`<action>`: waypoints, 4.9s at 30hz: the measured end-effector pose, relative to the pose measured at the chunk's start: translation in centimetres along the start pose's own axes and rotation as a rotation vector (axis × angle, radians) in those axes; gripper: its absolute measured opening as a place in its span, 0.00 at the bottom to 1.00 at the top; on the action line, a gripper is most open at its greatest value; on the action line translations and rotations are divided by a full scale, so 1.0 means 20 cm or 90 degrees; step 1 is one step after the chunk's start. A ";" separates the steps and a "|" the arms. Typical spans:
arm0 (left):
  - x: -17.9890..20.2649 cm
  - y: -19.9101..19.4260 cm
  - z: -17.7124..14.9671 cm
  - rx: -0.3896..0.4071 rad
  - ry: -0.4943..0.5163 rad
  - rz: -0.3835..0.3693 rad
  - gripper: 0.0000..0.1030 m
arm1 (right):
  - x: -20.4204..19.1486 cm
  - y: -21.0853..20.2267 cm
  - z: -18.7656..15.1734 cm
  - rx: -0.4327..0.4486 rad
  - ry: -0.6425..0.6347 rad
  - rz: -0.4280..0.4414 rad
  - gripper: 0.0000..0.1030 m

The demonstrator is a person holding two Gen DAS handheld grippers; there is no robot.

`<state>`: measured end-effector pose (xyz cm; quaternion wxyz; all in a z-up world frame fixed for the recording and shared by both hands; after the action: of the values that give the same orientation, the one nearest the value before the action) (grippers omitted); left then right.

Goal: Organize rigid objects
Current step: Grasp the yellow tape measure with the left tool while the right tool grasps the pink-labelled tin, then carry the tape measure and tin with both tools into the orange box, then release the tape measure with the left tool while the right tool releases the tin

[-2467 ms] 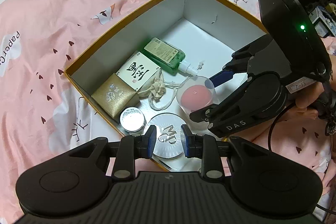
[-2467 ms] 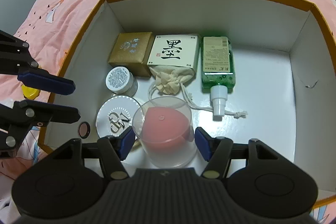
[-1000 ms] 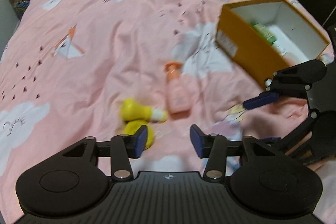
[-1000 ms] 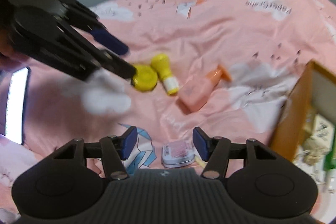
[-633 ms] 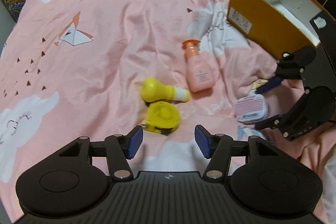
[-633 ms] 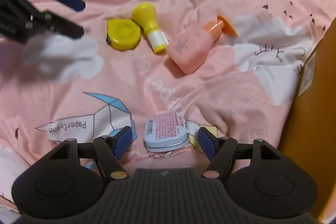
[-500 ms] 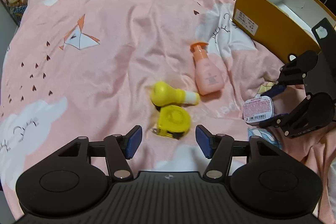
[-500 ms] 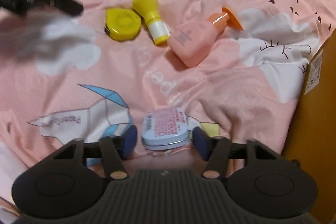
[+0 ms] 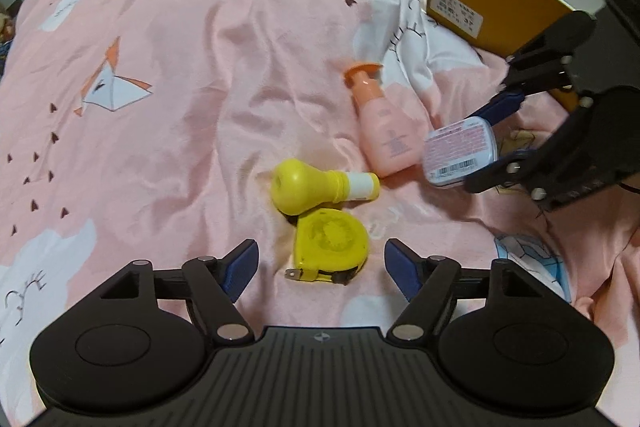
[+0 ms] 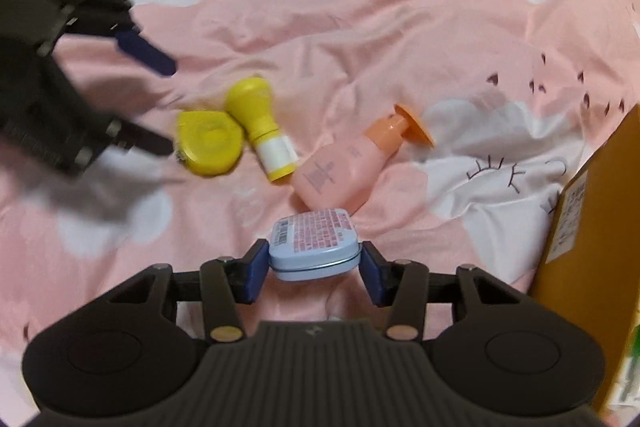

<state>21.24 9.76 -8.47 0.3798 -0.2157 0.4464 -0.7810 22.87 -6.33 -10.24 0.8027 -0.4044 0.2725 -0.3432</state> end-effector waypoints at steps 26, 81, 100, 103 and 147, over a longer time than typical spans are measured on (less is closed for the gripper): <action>0.04 0.25 -0.04 -0.086 0.024 0.008 0.56 | 0.07 0.14 -0.08 -0.031 0.036 0.022 0.55; 1.02 -0.04 0.94 0.163 0.090 -0.146 0.55 | 0.87 -0.93 -0.26 0.046 0.135 -0.172 0.47; 1.08 0.60 1.04 -0.029 -0.094 -0.170 0.55 | 1.24 -0.68 -0.52 -0.103 0.232 -0.165 0.48; 1.08 0.64 1.05 -0.053 -0.126 -0.166 0.55 | 1.27 -0.66 -0.54 -0.109 0.257 -0.152 0.48; 1.07 0.67 1.06 -0.127 -0.211 -0.133 0.27 | 1.23 -0.73 -0.52 -0.150 0.226 -0.144 0.56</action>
<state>27.59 -22.59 -9.30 0.3417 -0.4227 0.4280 -0.7220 25.67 -36.44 -7.41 0.6460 -0.4566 0.4000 -0.4628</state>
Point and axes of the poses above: each gripper's, at about its wrist camera, not at the fingertips, and y roughly the way its jaws point, x to its right, z to its top, the point moved 6 cm from there along y, roughly the way its jaws point, and after that the axes turned 10 degrees about x, right-handed, at the moved point
